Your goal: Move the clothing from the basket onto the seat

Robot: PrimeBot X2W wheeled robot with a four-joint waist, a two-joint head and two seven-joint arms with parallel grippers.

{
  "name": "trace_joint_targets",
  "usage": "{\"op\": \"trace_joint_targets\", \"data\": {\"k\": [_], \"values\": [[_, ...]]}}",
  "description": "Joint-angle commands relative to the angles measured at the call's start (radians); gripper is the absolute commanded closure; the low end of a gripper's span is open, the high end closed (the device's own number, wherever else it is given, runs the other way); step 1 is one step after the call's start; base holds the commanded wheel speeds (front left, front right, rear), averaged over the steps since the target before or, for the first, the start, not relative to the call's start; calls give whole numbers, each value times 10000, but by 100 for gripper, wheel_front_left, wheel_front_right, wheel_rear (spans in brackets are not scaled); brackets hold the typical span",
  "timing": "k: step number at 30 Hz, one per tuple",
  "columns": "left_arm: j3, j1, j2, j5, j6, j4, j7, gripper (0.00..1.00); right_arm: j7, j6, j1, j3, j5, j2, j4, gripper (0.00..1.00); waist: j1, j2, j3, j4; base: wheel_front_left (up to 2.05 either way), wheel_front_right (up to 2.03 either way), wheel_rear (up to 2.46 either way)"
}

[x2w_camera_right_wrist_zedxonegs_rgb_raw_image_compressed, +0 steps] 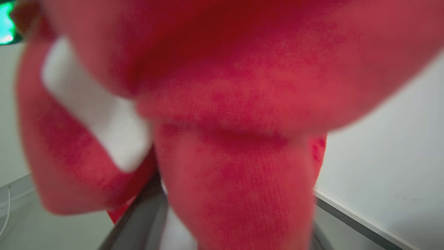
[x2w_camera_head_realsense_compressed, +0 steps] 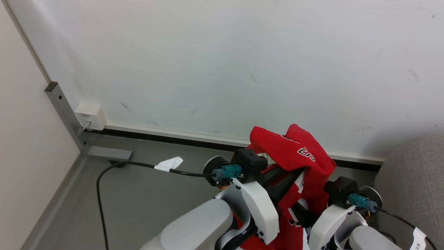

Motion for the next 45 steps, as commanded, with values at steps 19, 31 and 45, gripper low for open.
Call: {"op": "trace_joint_targets", "data": {"k": [19,31,45], "values": [[-92,-106,42,-277,-33,416,-58,100,-1155,-21,-1686,2605,2306,309,2320,100,-1,-1,-183,67,0,0,0],[98,155,312,-334,221,832,-365,60,-1384,-21,-1612,876,2378,-24,2061,100,-1,-1,-142,-440,0,0,0],[89,723,530,-368,463,433,-731,0,-1387,-21,-534,-2600,130,-907,461,100,-1,-1,-83,-1506,0,0,0]]}}
